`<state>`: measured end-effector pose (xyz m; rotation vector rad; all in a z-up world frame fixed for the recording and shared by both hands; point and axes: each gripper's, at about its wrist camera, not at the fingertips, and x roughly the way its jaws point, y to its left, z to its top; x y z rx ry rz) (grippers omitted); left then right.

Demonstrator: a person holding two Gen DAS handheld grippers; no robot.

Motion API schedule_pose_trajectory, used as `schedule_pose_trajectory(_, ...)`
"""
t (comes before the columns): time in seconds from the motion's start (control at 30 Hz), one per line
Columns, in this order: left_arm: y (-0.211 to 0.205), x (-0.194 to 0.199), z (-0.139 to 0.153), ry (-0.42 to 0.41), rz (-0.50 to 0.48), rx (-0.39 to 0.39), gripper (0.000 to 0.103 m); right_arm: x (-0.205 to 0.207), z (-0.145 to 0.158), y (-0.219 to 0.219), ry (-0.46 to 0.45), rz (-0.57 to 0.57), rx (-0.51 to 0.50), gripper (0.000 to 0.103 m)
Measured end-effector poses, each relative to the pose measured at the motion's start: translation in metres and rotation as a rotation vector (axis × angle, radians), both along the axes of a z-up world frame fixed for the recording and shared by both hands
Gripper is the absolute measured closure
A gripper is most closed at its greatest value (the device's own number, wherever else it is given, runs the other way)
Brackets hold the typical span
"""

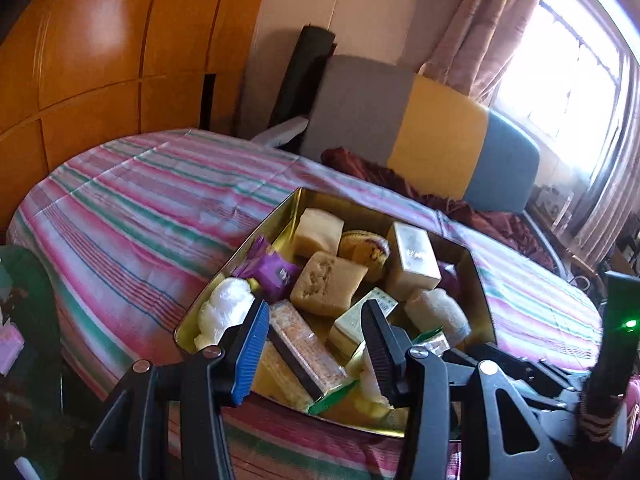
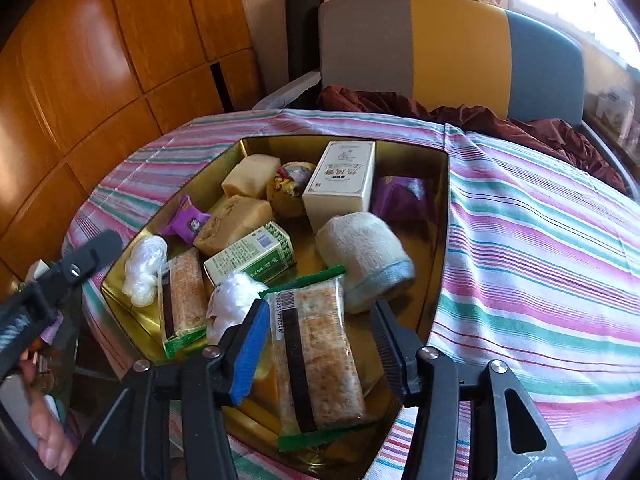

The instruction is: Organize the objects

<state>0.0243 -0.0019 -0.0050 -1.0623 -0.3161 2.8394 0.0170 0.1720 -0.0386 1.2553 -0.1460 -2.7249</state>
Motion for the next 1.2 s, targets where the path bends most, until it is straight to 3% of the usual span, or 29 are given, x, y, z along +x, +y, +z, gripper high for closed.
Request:
schedule_pose_trajectory(0.27, 0.011, 0.000, -0.001, -0.031, 0.001, -0.086, 0.055, 0.003, 0.008, 0.006, 0.007, -0.027, 0.000, 0.040)
schedule_pose_trajectory(0.5, 0.016, 0.001, 0.001, -0.056, 0.036, -0.187, 0.055, 0.007, 0.024, 0.007, 0.038, -0.040, 0.005, 0.013)
schedule_pose_trajectory(0.77, 0.012, 0.003, 0.003, -0.086, 0.054, -0.205, 0.055, 0.007, 0.037, -0.001, 0.052, -0.050, 0.050, 0.000)
schedule_pose_trajectory(1.2, 0.010, -0.002, 0.003, -0.168, 0.067, -0.237, 0.055, -0.001, 0.041, -0.008, 0.017, -0.144, 0.139, 0.000)
